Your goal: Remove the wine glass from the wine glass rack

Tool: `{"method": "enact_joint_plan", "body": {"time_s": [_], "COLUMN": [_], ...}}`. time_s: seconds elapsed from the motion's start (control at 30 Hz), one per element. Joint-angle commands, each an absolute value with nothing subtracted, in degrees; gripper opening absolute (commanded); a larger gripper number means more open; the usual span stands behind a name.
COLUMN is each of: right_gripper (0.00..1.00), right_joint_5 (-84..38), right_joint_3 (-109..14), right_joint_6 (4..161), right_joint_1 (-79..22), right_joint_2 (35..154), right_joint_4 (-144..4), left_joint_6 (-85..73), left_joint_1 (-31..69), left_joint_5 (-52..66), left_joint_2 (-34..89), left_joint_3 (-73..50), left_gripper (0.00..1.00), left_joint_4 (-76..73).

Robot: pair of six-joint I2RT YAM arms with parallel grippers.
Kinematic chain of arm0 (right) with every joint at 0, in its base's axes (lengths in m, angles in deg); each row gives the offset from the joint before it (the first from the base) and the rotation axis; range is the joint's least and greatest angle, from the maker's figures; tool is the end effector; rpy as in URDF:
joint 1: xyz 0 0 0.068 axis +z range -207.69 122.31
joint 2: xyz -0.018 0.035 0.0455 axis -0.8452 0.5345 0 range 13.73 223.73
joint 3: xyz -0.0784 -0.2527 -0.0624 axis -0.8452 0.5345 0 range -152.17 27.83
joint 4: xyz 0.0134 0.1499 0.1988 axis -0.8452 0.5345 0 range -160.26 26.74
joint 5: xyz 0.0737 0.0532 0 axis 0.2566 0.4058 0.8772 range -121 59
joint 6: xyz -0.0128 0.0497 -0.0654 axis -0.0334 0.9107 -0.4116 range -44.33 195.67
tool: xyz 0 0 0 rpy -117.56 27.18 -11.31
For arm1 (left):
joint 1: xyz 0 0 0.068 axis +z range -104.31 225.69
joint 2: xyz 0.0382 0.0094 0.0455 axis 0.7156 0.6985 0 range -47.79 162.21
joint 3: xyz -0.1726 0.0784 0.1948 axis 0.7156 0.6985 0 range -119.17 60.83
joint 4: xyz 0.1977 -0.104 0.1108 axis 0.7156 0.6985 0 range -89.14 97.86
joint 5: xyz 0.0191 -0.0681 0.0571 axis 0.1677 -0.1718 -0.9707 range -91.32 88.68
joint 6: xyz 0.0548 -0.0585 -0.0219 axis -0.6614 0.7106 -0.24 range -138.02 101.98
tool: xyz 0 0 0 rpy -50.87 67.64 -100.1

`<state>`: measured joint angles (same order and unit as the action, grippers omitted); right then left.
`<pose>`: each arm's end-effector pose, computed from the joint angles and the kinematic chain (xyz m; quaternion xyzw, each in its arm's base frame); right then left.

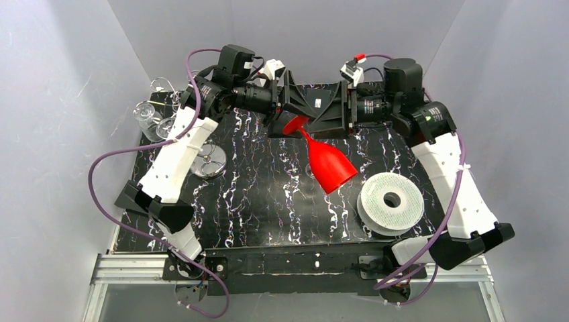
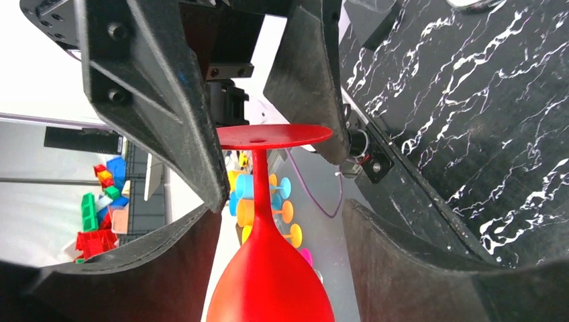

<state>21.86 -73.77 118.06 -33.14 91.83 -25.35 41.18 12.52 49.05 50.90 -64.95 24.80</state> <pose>0.2164 0.1625 0.4754 -0.1330 0.7698 0.5850 0.2181 0.2700 -0.2432 0.5392 0.1610 0.6757 -0.6768 0.2439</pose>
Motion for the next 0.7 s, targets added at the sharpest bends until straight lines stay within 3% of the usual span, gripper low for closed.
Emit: {"method": "enact_joint_plan", "body": {"time_s": [0.0,0.13,0.27,0.5,0.53,0.67], "right_gripper": [0.72,0.65,0.50,0.08,0.01,0.01], "right_joint_5": [23.3,22.6,22.3,22.2,21.9,21.1], "right_joint_3": [-69.3,-66.0,-63.9,-60.9,-60.5,-59.2], "right_joint_6": [121.9,123.9,126.4,131.1,131.8,134.9], "right_joint_1": [-31.3,-29.8,-29.1,-29.0,-29.0,-29.0], "right_joint_2": [89.6,88.4,87.3,85.6,85.4,84.6], "right_joint_4": [-34.2,-37.4,-40.7,-44.9,-45.3,-47.1], "left_joint_6": [42.4,44.0,44.3,44.8,44.9,44.8], "left_joint_1": [12.0,11.9,11.7,11.5,11.5,11.5], "left_joint_5": [51.1,50.8,49.9,48.7,48.5,47.0], "left_joint_2": [51.2,52.3,53.0,53.2,53.1,52.3], "left_joint_3": [-65.4,-66.3,-67.0,-67.5,-67.6,-68.3], "left_gripper": [0.54,0.54,0.54,0.54,0.57,0.81], "left_joint_4": [24.0,22.8,22.9,22.8,22.8,22.9]}}
